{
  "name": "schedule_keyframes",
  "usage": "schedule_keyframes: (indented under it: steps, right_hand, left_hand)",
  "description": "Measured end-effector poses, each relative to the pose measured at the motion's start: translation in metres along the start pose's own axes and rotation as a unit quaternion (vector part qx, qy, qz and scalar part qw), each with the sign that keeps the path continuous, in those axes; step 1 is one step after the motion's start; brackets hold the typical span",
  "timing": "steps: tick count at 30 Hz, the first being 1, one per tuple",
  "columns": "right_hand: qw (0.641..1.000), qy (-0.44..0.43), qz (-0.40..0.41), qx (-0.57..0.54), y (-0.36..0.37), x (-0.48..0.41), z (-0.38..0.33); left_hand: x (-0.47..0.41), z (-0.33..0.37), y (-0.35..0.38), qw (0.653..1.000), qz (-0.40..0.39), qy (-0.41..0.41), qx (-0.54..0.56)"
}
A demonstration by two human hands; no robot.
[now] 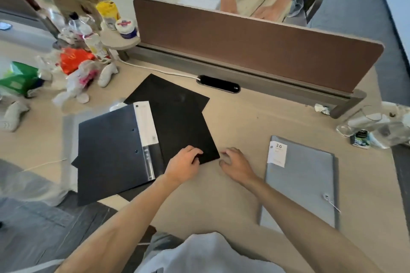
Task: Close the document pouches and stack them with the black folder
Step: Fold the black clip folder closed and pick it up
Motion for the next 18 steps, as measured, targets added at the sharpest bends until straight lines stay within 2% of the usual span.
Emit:
schedule_keyframes:
  steps: [5,8,10,14,18]
  right_hand:
    - [0.994,0.107,0.006,-0.001,0.035,-0.055,-0.067]
    - [0.977,0.211,-0.012,0.037,0.048,-0.081,-0.080]
    - [0.971,0.236,0.001,0.029,0.056,-0.088,-0.086]
    - [0.959,0.272,0.053,-0.049,0.064,-0.084,-0.094]
    - [0.946,0.305,0.047,-0.099,0.068,-0.082,-0.096]
  left_hand:
    - [0.000,-0.094,-0.068,0.996,0.053,-0.066,-0.025]
    - [-0.005,-0.140,-0.087,0.989,-0.001,-0.142,-0.034]
    - [-0.005,-0.160,-0.093,0.982,-0.050,-0.181,-0.018]
    - [-0.005,-0.184,-0.096,0.978,-0.083,-0.189,-0.034]
    - [-0.007,-0.192,-0.101,0.980,-0.081,-0.172,-0.056]
Point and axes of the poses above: each hand's wrist, its own x-axis away from the middle knuckle, its own y-axis out of the palm, z = x × y, the point moved 3 cm from there along -x, towards the middle knuckle, and after that the axes turned 9 degrees about x, right-handed, at the moved point
